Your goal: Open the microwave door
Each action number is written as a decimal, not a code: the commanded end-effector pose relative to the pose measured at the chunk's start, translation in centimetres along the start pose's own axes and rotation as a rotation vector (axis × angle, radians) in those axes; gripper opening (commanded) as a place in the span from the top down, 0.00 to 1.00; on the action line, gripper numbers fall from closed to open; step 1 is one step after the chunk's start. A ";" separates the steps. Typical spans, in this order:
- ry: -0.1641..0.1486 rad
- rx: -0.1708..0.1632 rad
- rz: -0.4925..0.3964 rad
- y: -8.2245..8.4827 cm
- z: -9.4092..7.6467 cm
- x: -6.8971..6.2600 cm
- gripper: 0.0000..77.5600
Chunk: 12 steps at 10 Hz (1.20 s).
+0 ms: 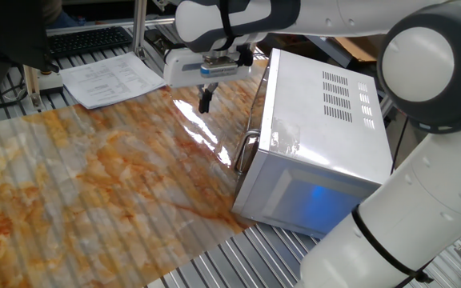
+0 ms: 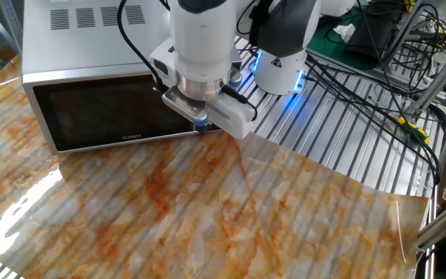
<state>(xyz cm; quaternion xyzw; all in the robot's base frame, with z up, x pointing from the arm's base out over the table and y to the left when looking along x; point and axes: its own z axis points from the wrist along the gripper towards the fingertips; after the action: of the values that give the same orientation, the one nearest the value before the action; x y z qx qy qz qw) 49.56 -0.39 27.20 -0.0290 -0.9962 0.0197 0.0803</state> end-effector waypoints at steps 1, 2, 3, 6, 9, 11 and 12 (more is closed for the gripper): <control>0.009 0.022 -0.048 -0.5 0.6 -0.2 1.00; 0.011 0.027 -0.068 -0.8 1.0 -0.3 1.00; 0.016 0.036 -0.073 -0.9 1.2 -0.3 1.00; 0.034 0.053 -0.095 -1.3 2.2 0.4 1.00; 0.035 0.053 -0.125 -2.3 4.0 1.9 1.00; 0.040 0.056 -0.127 -2.5 4.5 2.7 1.00; 0.041 0.064 -0.129 -2.8 4.7 3.3 1.00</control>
<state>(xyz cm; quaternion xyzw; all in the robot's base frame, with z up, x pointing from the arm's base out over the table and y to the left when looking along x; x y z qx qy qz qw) 45.86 -2.84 23.25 0.0352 -0.9931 0.0419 0.1035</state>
